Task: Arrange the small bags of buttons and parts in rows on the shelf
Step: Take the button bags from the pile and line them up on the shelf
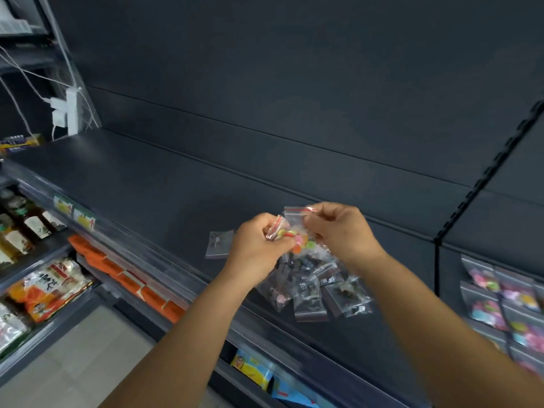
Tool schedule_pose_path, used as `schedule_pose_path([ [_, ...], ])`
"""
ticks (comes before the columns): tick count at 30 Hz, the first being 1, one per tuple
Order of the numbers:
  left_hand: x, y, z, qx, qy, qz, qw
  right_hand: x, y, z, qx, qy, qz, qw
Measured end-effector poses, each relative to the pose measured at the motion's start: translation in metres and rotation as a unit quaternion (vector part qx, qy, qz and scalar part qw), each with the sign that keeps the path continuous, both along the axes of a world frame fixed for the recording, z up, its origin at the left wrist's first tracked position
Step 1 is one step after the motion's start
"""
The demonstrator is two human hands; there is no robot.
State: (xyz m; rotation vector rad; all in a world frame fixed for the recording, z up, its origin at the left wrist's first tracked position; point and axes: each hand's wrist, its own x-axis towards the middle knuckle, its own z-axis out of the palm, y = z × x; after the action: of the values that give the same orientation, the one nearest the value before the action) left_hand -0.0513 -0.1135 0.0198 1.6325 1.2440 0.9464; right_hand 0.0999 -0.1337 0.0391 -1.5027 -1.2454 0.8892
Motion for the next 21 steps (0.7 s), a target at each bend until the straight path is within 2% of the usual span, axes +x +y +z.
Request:
schedule_pose_path([
  [6,0.050,-0.015,0.013,-0.025,-0.049,-0.070,0.996,0.039,-0.042,0.007,-0.011,0.063,-0.046,0.997],
  [10,0.087,-0.030,0.020,-0.042,-0.048,-0.099,0.993,0.067,-0.075,0.010,-0.017,0.082,-0.091,0.992],
  [15,0.132,-0.052,0.025,-0.054,-0.036,-0.198,0.978,0.104,-0.117,0.015,-0.008,0.078,-0.172,0.982],
  [18,0.158,-0.074,0.033,-0.111,-0.099,-0.237,0.960,0.132,-0.143,0.015,0.000,0.076,-0.215,0.974],
  [21,0.188,-0.097,0.038,-0.156,-0.144,-0.233,0.949,0.162,-0.172,0.012,-0.005,0.070,-0.235,0.969],
])
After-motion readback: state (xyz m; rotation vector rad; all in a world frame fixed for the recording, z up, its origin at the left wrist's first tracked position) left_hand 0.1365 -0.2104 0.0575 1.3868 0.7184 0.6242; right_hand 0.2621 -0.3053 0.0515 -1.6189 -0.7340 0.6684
